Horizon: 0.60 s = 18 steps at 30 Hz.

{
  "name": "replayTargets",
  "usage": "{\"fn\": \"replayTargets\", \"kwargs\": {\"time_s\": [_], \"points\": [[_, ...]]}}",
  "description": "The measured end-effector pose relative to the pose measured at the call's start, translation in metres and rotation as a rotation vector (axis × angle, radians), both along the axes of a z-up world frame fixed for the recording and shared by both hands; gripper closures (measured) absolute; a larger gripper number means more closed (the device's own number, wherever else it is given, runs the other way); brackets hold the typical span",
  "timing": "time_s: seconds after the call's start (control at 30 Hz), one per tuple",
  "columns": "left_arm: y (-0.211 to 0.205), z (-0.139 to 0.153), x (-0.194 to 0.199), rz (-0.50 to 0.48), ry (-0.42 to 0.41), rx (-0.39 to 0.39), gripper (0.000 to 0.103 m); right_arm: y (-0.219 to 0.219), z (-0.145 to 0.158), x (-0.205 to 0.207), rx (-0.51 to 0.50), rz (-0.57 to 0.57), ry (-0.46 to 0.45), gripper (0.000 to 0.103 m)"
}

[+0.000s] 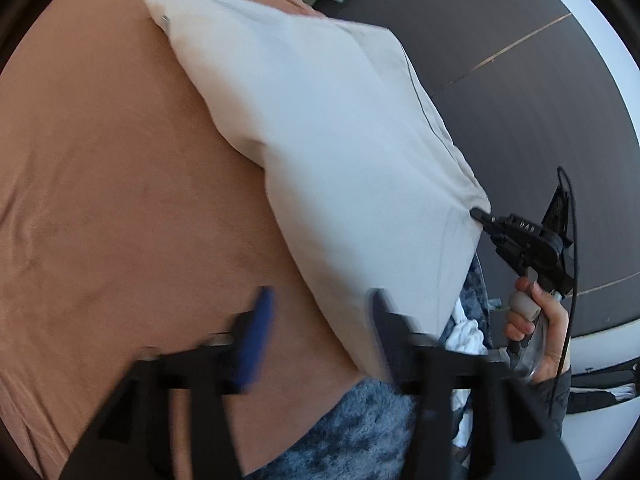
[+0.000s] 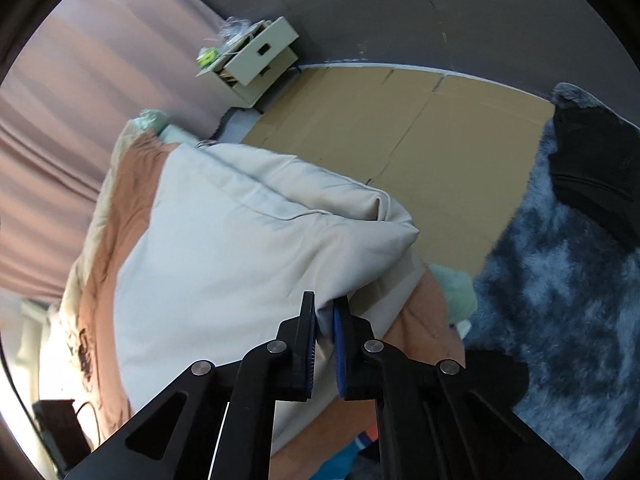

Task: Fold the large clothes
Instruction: 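Carry the bundle to the bed corner by the drawer unit and release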

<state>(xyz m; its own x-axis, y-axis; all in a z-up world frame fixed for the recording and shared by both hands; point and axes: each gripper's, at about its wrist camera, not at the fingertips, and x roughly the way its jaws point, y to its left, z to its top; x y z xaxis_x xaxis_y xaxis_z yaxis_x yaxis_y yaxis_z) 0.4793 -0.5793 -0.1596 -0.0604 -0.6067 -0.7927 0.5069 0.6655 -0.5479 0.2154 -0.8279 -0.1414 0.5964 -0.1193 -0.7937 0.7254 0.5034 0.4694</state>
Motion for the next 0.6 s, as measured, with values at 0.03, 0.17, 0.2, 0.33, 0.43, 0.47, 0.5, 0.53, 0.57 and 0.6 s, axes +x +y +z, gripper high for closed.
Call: {"fn": "replayTargets", "kwargs": {"time_s": [0.03,0.17,0.2,0.33,0.43,0.47,0.5,0.53,0.57,0.6], "points": [[0.0,0.002,-0.002,0.007,-0.015,-0.01,0.03,-0.001,-0.003,-0.002,0.002,-0.016,0.006,0.095],[0.005,0.018,-0.002,0.006,-0.06,-0.016,0.029,-0.001,-0.004,-0.01,-0.009,-0.074,0.04,0.091],[0.007,0.024,-0.002,0.004,-0.069,-0.022,0.029,-0.002,0.0,-0.014,-0.011,-0.092,0.044,0.083],[0.019,0.053,-0.008,-0.004,-0.154,-0.065,0.021,0.002,0.032,-0.025,-0.021,-0.059,-0.021,0.052],[0.036,0.072,-0.01,0.0,-0.171,-0.11,0.004,0.017,0.064,-0.036,-0.104,-0.036,-0.022,0.029],[0.041,0.08,-0.012,0.007,-0.183,-0.119,0.003,0.022,0.072,-0.039,-0.116,-0.032,-0.024,0.029],[0.046,0.085,-0.013,0.009,-0.189,-0.123,0.003,0.026,0.078,-0.04,-0.121,-0.027,-0.025,0.029],[0.049,0.089,-0.012,0.008,-0.189,-0.126,0.002,0.032,0.086,-0.042,-0.129,-0.02,-0.024,0.029],[0.053,0.093,-0.013,0.005,-0.186,-0.129,0.001,0.038,0.092,-0.044,-0.138,-0.016,-0.022,0.028],[0.059,0.099,-0.016,0.001,-0.188,-0.134,0.001,0.044,0.098,-0.046,-0.149,-0.009,-0.022,0.025]]}}
